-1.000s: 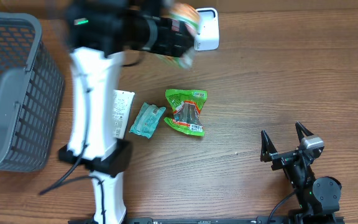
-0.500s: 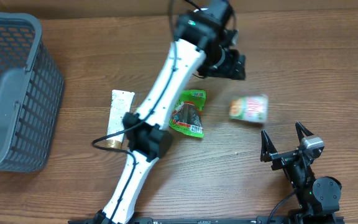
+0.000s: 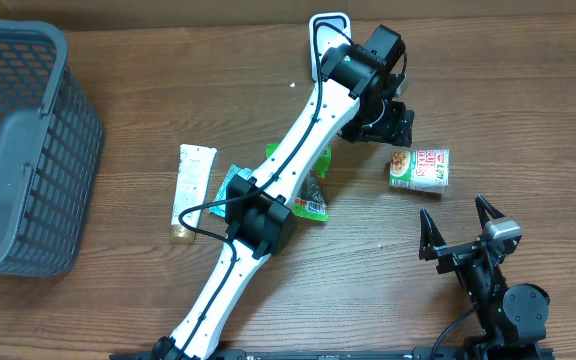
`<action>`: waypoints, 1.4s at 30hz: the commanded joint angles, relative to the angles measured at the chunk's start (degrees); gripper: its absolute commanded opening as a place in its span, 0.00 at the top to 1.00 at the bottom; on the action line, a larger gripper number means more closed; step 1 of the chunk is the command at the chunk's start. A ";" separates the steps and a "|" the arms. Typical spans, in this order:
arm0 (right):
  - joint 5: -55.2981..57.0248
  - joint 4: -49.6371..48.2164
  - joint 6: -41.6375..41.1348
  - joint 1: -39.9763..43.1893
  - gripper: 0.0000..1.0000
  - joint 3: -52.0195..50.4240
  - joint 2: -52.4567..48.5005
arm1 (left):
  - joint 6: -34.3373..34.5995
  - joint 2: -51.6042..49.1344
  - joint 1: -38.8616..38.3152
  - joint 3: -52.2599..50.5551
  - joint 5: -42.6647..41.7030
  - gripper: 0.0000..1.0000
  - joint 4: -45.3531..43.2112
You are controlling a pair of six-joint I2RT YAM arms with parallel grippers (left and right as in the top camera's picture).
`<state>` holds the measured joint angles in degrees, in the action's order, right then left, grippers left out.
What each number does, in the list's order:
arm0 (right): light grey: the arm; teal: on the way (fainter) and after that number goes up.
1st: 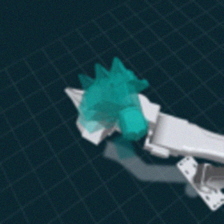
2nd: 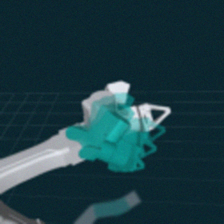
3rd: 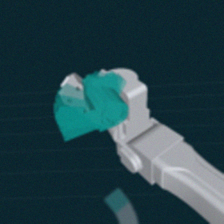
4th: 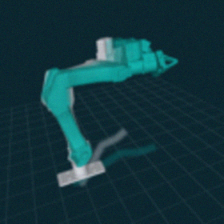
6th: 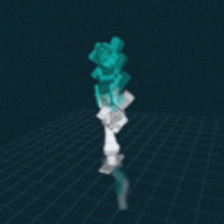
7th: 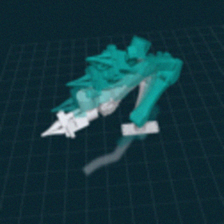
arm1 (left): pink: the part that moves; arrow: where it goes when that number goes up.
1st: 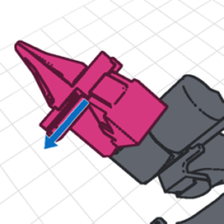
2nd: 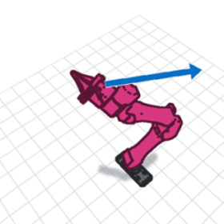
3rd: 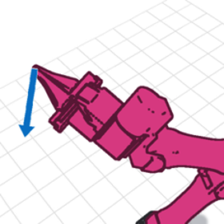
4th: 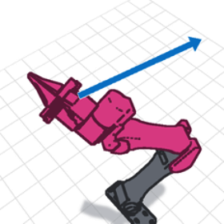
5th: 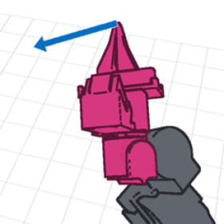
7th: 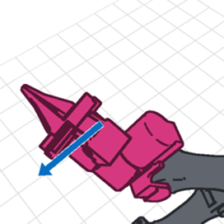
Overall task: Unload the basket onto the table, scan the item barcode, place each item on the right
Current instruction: 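Lift the Cup Noodles cup out and drop it right of the snack bag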
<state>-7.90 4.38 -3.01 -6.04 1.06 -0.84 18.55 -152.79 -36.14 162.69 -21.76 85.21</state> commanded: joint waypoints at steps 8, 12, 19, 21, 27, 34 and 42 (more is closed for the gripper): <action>0.37 -0.24 -0.44 -0.33 0.00 -0.61 0.68 | -1.84 8.44 4.85 5.35 8.63 0.22 4.70; 0.37 -0.24 -0.44 -0.33 0.00 -0.61 0.68 | -2.08 14.80 8.17 5.38 14.69 0.20 8.63; 0.37 -0.24 -0.44 -0.33 0.00 -0.61 0.68 | -9.33 25.44 16.31 5.35 11.21 0.16 11.61; 0.37 -0.24 -0.44 -0.33 0.00 -0.61 0.68 | -9.62 28.13 18.71 5.35 11.04 0.16 11.61; 0.37 -0.24 -0.44 -0.33 0.00 -0.61 0.68 | -9.81 35.19 23.65 4.72 11.04 0.16 11.61; 0.37 -0.24 -0.44 -0.33 0.00 -0.61 0.68 | -8.68 45.64 24.17 -4.85 17.49 0.15 11.61; 0.37 -0.24 -0.44 -0.33 0.00 -0.61 0.68 | -3.02 54.77 24.17 -19.80 21.14 0.18 11.61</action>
<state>-7.92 4.38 -3.03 -6.04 1.06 -0.84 12.56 -100.42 -11.99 146.98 -3.01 96.84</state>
